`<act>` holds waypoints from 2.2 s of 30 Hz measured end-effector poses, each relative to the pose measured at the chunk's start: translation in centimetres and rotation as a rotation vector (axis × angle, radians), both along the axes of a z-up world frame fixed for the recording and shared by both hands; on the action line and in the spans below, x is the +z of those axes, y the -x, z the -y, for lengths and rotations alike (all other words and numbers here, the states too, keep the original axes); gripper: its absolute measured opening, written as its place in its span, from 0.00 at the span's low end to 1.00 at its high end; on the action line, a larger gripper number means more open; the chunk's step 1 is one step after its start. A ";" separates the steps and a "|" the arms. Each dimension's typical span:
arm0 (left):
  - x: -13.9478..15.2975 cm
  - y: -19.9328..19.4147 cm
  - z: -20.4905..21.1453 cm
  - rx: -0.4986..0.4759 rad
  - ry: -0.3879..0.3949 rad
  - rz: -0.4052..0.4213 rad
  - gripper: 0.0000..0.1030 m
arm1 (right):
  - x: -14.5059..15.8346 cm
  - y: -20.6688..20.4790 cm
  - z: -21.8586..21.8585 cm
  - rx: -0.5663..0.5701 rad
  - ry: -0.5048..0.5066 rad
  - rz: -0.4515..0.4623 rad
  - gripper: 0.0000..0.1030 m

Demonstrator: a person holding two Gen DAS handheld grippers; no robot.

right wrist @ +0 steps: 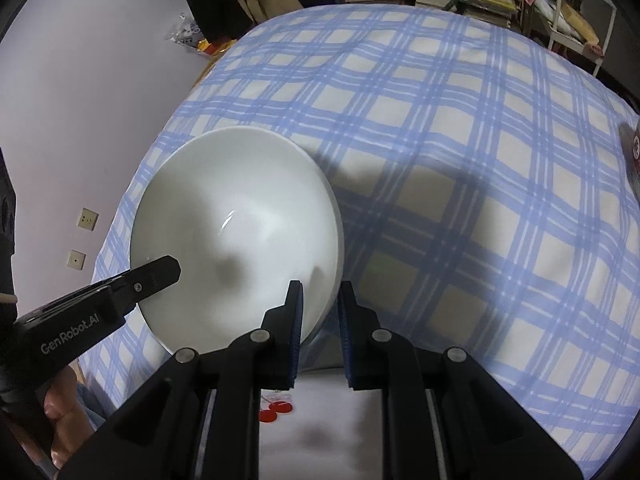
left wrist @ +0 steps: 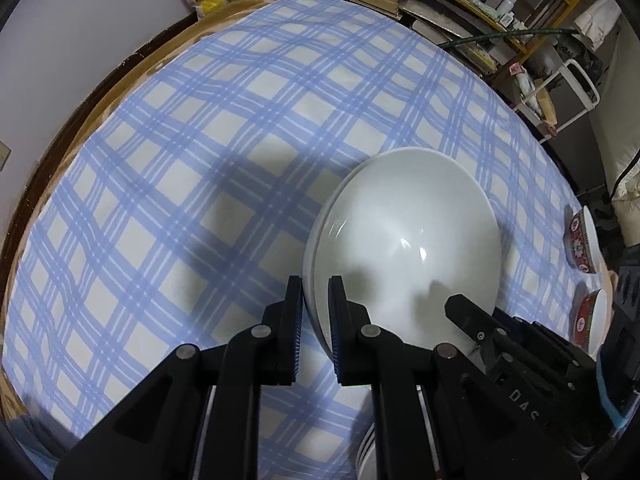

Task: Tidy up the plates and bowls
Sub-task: 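Lift and carry the white bowl with both grippers, then lower the white bowl onto the tablecloth and open both grippers, then move both grippers to a white bowl with a red character print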

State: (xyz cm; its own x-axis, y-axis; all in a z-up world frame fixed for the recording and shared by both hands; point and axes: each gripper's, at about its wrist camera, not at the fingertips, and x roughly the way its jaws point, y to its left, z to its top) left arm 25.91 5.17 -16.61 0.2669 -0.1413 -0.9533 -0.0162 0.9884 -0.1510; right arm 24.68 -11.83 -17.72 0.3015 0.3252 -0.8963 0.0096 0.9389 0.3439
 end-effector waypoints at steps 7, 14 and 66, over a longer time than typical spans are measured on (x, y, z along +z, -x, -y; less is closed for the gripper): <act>0.5 1.3 -0.1 0.009 -0.019 -0.002 0.14 | 2.0 0.9 0.5 0.002 -0.018 0.057 0.24; 2.9 2.9 0.4 0.034 -0.111 0.056 0.21 | 5.3 2.3 3.0 -0.031 0.034 0.128 0.50; 5.8 -4.9 30.5 -0.390 -0.084 0.262 0.80 | 7.7 2.6 30.9 -0.531 0.140 0.364 0.96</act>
